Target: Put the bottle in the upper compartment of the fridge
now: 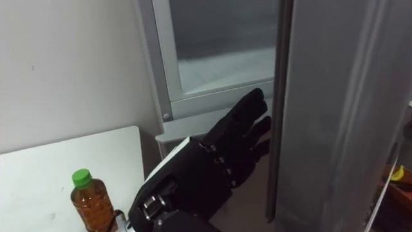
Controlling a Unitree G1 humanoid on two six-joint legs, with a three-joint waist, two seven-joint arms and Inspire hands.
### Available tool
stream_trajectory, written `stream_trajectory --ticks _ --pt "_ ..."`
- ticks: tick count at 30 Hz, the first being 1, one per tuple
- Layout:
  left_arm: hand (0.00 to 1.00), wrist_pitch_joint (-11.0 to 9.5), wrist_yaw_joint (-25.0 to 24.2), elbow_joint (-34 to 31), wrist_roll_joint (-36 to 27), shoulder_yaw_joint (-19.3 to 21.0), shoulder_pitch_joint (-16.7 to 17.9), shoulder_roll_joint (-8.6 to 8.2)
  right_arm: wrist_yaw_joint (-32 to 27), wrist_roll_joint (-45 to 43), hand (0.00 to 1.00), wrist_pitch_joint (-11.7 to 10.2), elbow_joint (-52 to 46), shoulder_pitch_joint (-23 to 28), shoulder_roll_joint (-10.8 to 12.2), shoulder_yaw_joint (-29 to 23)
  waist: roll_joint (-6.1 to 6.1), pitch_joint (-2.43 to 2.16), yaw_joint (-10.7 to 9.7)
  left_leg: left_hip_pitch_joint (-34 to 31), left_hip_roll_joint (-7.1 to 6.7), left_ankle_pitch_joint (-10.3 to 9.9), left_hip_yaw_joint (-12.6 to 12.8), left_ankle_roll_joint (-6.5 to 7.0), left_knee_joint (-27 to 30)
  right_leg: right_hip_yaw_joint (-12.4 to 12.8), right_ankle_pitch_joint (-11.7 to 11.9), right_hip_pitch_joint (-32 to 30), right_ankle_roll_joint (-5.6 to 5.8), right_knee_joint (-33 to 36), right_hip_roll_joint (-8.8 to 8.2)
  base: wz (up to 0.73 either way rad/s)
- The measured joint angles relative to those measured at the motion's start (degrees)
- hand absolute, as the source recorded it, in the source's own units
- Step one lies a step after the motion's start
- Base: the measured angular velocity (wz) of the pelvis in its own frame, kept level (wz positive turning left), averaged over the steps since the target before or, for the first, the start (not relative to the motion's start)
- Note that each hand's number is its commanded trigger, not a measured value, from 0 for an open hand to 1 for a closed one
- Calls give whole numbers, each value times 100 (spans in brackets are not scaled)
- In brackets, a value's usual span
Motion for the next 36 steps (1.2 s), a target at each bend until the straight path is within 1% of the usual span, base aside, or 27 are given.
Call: stream_trajectory --ticks 3,4,5,6,7,8,9,10,11,14,15,16,17,18,19,20,21,22,23,25,26,28,31,34,36 --pt "0 14 -19 0 3 -16 -3 -6 -42 -5 0 4 1 -67 -7 126 -4 -2 9 -63 13 0 62 0 7 68 -6 -136 -9 82 0 -12" --pt "2 21 -20 0 3 -22 -3 -9 -52 -5 0 4 1 -82 -7 169 -5 -3 1 -87 15 0 72 0 8 79 -5 -167 -10 88 2 -8" --pt "18 50 -15 0 13 -67 -27 -25 -59 -4 0 4 1 -90 -1 173 -15 3 -15 -105 17 0 75 0 8 76 1 -178 -15 85 5 0" --pt "41 75 -17 0 13 -71 -41 -41 -64 -2 0 4 1 -86 3 173 -24 6 -14 -106 17 0 79 0 8 76 1 -178 -14 85 5 0" --pt "50 89 -16 2 12 -82 -88 -53 -72 -2 0 4 -4 -87 14 174 -36 2 -14 -105 17 0 87 0 7 83 1 -178 -14 81 6 0" --pt "75 95 -11 2 11 -86 -158 -63 -89 -2 0 3 -24 -86 18 201 -39 -1 -11 -105 17 0 92 0 7 89 1 -177 -14 79 6 0" --pt "91 96 -3 2 11 -90 -192 -70 -110 -2 0 3 -35 -87 18 231 -39 -1 -11 -105 17 0 93 0 7 91 1 -177 -14 78 6 0" --pt "100 99 16 2 11 -106 -263 -91 -123 -1 0 3 -41 -89 19 299 -39 -2 -10 -105 17 0 95 0 6 92 1 -178 -14 78 6 0" --pt "100 104 22 3 11 -112 -313 -128 -135 -1 0 3 -55 -89 15 344 -38 -2 -9 -105 17 0 98 0 6 94 1 -178 -14 77 6 0" --pt "100 103 50 4 10 -123 -336 -151 -182 -19 0 5 -112 -68 13 379 -32 -7 -13 -105 18 0 105 0 3 93 2 -165 -13 79 9 0" --pt "100 99 50 3 10 -121 -336 -155 -189 -25 0 4 -145 -51 11 380 -33 -12 -9 -105 17 0 105 0 3 93 3 -162 -12 83 9 0" --pt "100 65 41 -6 6 -146 -340 -171 -197 -22 0 5 -195 -42 9 386 -6 -35 -13 -102 16 0 115 0 3 99 7 -159 -9 77 9 0" --pt "99 66 64 -1 2 -215 -352 -224 -213 -34 0 5 -242 -44 12 390 -9 -33 -16 -98 16 0 137 0 2 113 19 -160 -5 78 8 -6" --pt "91 76 106 1 1 -261 -359 -265 -227 -33 0 4 -259 -48 13 391 -6 -35 -22 -98 16 0 146 0 2 120 31 -161 -3 72 7 -8" --pt "73 101 178 38 -2 -267 -360 -353 -244 -31 0 4 -260 -65 20 391 16 -46 -58 -95 16 0 160 0 -1 129 37 -163 -2 68 6 -6" --pt "60 108 210 38 -5 -339 -379 -406 -261 -31 0 5 -259 -67 28 395 32 -55 -98 -86 17 0 178 0 -6 139 37 -162 -2 68 6 -5" --pt "51 116 268 48 -4 -360 -385 -440 -273 -31 0 5 -264 -67 33 395 43 -58 -125 -79 18 0 188 0 -8 145 37 -161 -2 69 8 -10" --pt "35 122 321 81 -3 -360 -399 -497 -304 -30 0 5 -299 -63 36 395 76 -43 -162 -45 27 0 219 0 -25 156 38 -162 -4 62 16 -18" --pt "26 123 367 82 -2 -363 -432 -517 -348 -30 0 6 -308 -59 35 397 108 -30 -185 -3 34 0 259 -1 -61 199 37 -163 -8 57 28 -19" --pt "16 128 382 91 -2 -366 -521 -516 -437 -51 0 6 -308 -63 38 396 153 -19 -255 28 38 2 274 -3 -97 210 35 -167 -12 61 35 -9" --pt "9 128 384 111 -2 -366 -575 -516 -479 -53 0 6 -308 -69 39 395 167 -11 -295 37 39 2 282 -3 -97 219 35 -169 -13 65 37 -6" --pt "7 128 382 113 -3 -370 -583 -514 -511 -52 0 6 -306 -64 45 394 167 -9 -316 56 41 2 298 -4 -103 249 35 -169 -13 71 40 -7" --pt "4 142 367 115 3 -477 -584 -509 -580 -27 0 6 -304 -69 50 394 161 -5 -319 63 34 2 306 -3 -110 261 37 -165 -14 76 34 -1" --pt "3 238 349 115 2 -477 -584 -504 -621 -9 0 6 -295 -71 64 402 160 -4 -319 57 33 2 305 -3 -110 259 38 -166 -12 75 32 0" --pt "2 254 349 115 2 -478 -584 -505 -623 -5 0 7 -294 -72 64 406 161 -4 -321 54 34 2 306 -3 -110 255 38 -166 -12 74 33 0"
